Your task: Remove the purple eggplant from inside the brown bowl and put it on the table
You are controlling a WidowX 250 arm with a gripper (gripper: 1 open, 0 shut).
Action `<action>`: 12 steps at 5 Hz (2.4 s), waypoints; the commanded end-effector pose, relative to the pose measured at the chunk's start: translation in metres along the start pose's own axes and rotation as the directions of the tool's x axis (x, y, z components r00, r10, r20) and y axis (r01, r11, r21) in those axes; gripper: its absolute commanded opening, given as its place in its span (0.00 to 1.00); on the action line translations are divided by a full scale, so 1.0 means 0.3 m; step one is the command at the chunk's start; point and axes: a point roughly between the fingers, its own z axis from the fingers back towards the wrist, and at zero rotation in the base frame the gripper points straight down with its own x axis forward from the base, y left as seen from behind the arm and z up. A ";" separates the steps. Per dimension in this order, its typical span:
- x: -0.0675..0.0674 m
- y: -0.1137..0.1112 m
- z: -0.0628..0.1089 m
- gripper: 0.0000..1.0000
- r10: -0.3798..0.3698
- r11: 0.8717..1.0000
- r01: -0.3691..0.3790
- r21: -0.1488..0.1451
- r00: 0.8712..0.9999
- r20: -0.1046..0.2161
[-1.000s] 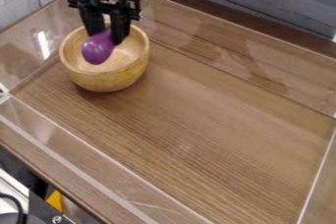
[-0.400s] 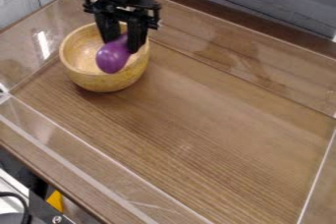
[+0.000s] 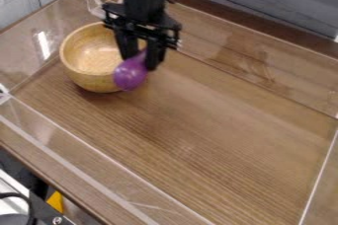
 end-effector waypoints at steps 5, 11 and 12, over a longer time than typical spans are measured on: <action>0.044 -0.169 -0.102 0.00 -0.159 0.987 0.158 0.017 0.984 0.077; 0.059 -0.098 -0.149 0.00 -0.169 0.986 0.168 0.013 0.982 0.084; 0.062 -0.083 -0.153 0.00 -0.161 0.987 0.161 0.009 0.983 0.082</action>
